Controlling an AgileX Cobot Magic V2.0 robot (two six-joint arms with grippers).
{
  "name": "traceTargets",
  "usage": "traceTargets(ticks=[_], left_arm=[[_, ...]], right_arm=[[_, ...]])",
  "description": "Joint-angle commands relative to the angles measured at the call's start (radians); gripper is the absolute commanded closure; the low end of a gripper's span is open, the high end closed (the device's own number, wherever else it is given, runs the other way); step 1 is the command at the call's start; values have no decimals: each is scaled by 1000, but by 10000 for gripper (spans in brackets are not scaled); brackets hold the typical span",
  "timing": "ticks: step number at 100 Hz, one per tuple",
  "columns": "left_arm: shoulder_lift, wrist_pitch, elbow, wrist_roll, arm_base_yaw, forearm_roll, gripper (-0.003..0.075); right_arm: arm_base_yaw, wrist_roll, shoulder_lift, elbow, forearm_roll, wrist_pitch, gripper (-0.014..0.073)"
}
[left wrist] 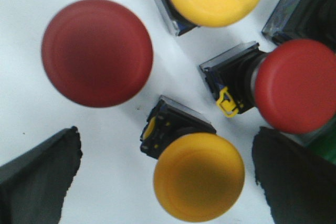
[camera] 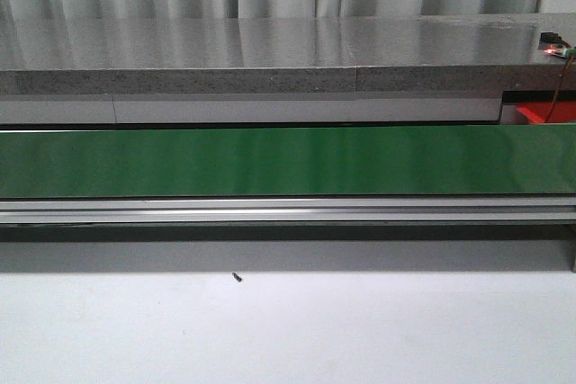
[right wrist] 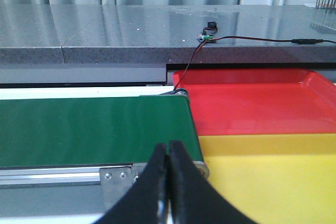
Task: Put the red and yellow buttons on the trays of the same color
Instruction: 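Grasp a yellow push button with the left gripper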
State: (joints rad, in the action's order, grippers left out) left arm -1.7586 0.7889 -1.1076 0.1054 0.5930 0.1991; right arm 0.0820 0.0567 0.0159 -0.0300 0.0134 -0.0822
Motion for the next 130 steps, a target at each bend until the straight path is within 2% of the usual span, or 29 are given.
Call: traceTargets(ticks=[1,24,54,87,101,130], left_arm=[[37,-4,-34,11,2,16,115],[37,21,-36,11,2,16,325],[37,67,-36,11,2,14,453],[41,125,-78,-20,2,12,680],[68,169,-128,-31,2,12,734],[136,286,-271,-78,0,48,740]], right_arm=[[1,0,13,19,11,75,661],[1,0,13,19,11,75,661],[1,0,13,19,11,75,661],[1,0,13,19,11,75,661],[1,0,13,19,11,75,661],[1,0,13,19,11,75,661]])
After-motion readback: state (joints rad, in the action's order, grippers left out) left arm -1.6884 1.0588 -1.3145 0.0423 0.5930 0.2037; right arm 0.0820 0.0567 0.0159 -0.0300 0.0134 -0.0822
